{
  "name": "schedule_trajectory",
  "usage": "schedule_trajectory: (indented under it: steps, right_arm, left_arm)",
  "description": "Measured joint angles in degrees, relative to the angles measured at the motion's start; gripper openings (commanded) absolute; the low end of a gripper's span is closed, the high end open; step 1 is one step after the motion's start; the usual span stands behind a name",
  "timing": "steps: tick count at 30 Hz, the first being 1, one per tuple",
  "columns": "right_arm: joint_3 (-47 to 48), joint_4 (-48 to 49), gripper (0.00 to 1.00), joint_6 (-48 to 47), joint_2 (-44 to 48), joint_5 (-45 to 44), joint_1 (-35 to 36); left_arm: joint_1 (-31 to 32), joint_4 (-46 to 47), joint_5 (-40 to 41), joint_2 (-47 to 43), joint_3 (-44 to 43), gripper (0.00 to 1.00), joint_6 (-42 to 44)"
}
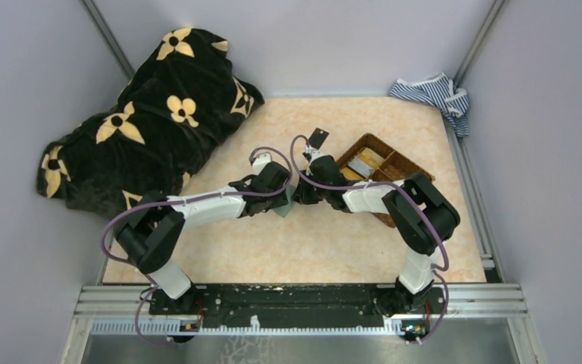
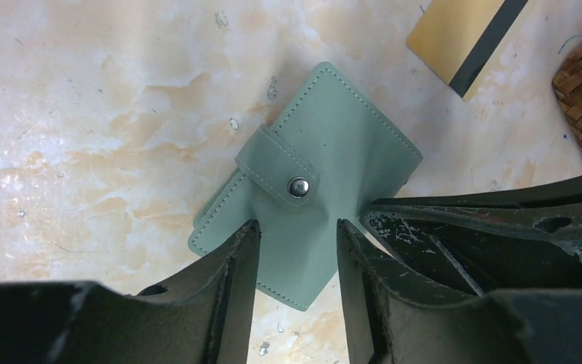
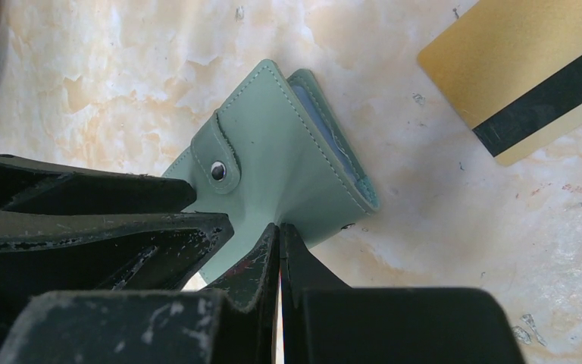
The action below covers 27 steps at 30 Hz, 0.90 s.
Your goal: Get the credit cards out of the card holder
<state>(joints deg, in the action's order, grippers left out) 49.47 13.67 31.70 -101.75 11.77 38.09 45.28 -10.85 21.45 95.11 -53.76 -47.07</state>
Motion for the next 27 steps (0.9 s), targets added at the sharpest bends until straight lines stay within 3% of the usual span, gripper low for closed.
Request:
schedule_trajectory:
  steps: [10,17,27]
  right_arm:
    - [0.96,-1.7,0.0,0.0,-0.33,0.33,-0.02]
    - [-0.09,-2.16,0.0,0.46,0.83,1.44,0.39]
    - [0.13,-11.98,0.0,-2.27,7.39,-1.46,-2.67]
  left_arm:
    - [0.02,0.98,3.3,1.05,-0.15,0.5,-8.79]
    - [-0.02,0.48,7.93,5.14,-4.66,0.5,-8.46]
    - [-0.04,0.66,8.35,5.2,-4.61,0.51,-7.28]
